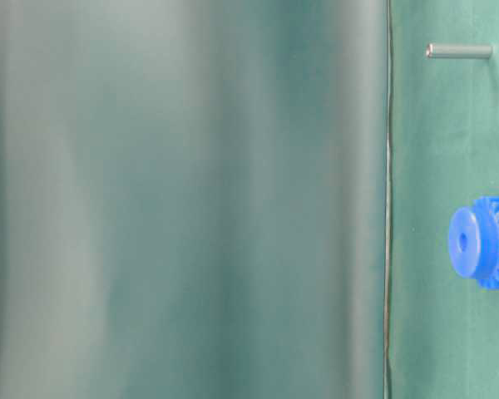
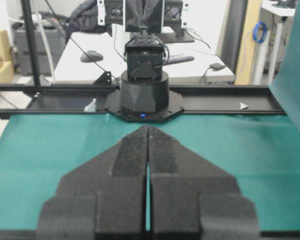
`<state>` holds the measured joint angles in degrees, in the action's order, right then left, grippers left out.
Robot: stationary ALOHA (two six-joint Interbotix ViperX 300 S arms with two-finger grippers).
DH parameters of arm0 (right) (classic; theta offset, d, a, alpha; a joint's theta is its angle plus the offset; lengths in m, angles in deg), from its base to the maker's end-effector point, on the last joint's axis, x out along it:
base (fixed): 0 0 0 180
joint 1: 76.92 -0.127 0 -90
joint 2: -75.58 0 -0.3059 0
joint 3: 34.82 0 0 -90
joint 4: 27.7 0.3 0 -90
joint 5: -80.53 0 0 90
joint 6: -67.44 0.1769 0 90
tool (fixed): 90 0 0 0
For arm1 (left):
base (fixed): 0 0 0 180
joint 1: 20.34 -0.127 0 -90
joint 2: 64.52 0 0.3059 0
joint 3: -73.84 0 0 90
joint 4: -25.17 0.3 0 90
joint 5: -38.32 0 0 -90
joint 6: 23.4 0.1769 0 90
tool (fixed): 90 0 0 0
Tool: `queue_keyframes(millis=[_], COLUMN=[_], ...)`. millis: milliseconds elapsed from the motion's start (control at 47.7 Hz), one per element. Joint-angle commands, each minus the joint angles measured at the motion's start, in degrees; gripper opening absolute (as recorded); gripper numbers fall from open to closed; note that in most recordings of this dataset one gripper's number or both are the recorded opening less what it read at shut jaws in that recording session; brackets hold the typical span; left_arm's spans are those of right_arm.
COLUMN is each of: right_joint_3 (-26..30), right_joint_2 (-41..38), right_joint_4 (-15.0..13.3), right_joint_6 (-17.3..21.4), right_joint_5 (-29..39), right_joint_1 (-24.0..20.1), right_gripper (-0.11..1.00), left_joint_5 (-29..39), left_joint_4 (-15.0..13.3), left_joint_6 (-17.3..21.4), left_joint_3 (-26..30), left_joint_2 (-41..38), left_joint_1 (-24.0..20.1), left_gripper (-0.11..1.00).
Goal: Insert the shaft placed at a random location into the center hole of the small gear at another random location.
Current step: 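Move the right gripper toward the upright silver shaft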
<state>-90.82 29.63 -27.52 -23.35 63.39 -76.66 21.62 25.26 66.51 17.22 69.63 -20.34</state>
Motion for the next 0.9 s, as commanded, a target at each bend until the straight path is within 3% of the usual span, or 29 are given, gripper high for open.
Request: queue_keyframes(millis=[0,524,629,817,880], right_joint_3=[0.9,-0.4,-1.1,-3.8,-4.3], right_joint_2=[-0.8,-9.7,-13.4,-23.6,-27.2], right_joint_4=[0.0,0.0,0.0,0.1,0.2], right_joint_6=[0.4,0.5,0.5,0.4,0.4], right_joint_5=[0.1,-1.8,-5.2,-13.5,-16.2], right_joint_1=[0.6,9.6,11.0,13.6,14.1], right_gripper=[0.01,0.03,0.23,0.79,0.86], left_joint_5=[-0.2,1.5,1.5,2.2,2.4], left_joint_4=[0.5,0.7,0.7,0.6,0.6], left_joint_6=[-0.4,-0.3,-0.3,-0.3,-0.3], left_joint_3=[1.8,1.8,1.8,1.7,1.7], left_joint_2=[-0.3,0.0,0.1,0.0,0.0], left_joint_1=[0.0,0.0,0.0,0.0,0.0], left_gripper=[0.0,0.0,0.0,0.0,0.0])
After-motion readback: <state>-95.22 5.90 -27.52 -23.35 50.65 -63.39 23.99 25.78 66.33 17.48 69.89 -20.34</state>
